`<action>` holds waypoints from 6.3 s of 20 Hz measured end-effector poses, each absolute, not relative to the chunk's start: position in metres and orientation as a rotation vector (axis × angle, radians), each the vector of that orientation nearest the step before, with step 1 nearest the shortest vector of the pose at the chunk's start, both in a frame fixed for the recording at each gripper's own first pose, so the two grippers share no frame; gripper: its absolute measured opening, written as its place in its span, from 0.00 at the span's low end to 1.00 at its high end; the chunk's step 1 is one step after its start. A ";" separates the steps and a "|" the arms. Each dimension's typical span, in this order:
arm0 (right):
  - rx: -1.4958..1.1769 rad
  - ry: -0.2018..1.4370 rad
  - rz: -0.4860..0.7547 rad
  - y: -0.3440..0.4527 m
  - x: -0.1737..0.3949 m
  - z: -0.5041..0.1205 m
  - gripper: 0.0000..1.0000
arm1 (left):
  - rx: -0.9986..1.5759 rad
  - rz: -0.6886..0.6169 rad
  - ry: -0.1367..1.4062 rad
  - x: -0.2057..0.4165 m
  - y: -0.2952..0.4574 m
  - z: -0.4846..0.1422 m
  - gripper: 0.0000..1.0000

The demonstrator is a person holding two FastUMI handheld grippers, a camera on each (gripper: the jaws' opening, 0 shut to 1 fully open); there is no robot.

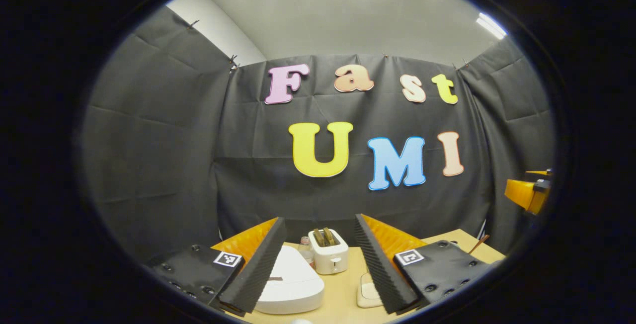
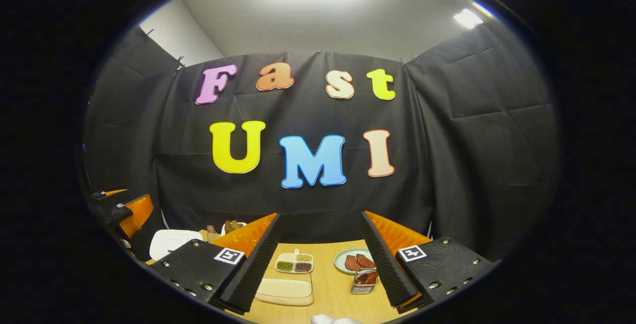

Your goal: Close the left gripper, press the button to open the rice cooker; take a wooden spoon from the chopstick holder with the right hand, scoop a spoonful of rice and pour it into the rice cooker, then put the wooden spoon back into the chopstick holder.

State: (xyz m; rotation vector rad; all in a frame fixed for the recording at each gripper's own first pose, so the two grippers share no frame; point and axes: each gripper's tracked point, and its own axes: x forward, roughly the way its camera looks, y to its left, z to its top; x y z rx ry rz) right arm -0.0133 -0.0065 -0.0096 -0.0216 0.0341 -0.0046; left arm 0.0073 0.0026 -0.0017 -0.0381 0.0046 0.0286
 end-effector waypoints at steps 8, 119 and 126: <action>-0.037 0.058 -0.010 -0.010 -0.017 -0.018 0.97 | -0.036 0.115 0.093 0.022 0.033 -0.025 0.09; 0.082 0.266 -0.142 -0.143 0.192 -0.207 0.20 | 0.025 0.234 0.114 0.015 0.031 -0.064 0.97; 0.062 0.221 0.014 -0.021 0.171 -0.153 0.21 | 0.027 0.247 0.100 -0.001 0.069 -0.074 0.98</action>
